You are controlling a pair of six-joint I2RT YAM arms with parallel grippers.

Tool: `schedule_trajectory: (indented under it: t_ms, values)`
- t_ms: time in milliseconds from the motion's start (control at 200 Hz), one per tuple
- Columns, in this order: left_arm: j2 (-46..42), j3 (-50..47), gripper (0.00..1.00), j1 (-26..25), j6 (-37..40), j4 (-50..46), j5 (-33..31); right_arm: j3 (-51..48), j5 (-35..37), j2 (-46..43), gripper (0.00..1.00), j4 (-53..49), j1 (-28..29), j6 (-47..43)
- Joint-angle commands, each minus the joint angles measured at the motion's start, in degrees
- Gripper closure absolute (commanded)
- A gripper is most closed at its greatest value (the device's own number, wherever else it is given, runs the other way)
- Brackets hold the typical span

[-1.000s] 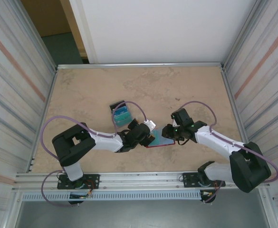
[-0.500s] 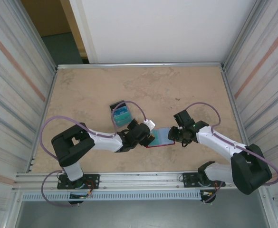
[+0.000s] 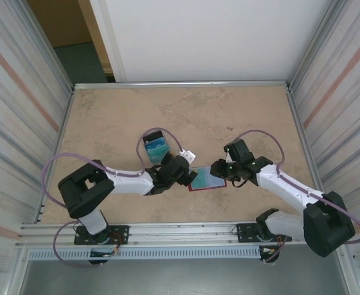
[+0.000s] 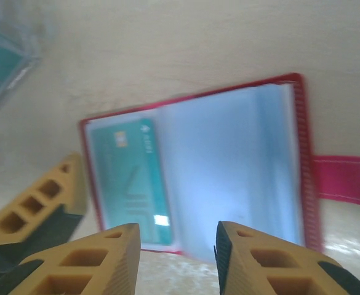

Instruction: Take the credit cards out of the card holder

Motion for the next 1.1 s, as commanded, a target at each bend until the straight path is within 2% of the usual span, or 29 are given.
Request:
schedule_trajectory:
  t_ms: [0,256,1097]
  values:
    - [0.26,0.06,0.01,0.19,-1.15,-1.18,0.89,0.97,-6.00,2.83,0.65,5.36,0.63,2.13]
    - [1.80,0.85,0.01,0.25,-0.50,-3.00,0.47,2.50,-10.67,11.22,0.75,9.33,0.72,1.95]
    - [2.67,1.25,0.01,0.16,-0.26,-5.92,-1.36,-0.70,-14.31,18.69,0.82,13.94,-1.91,2.23]
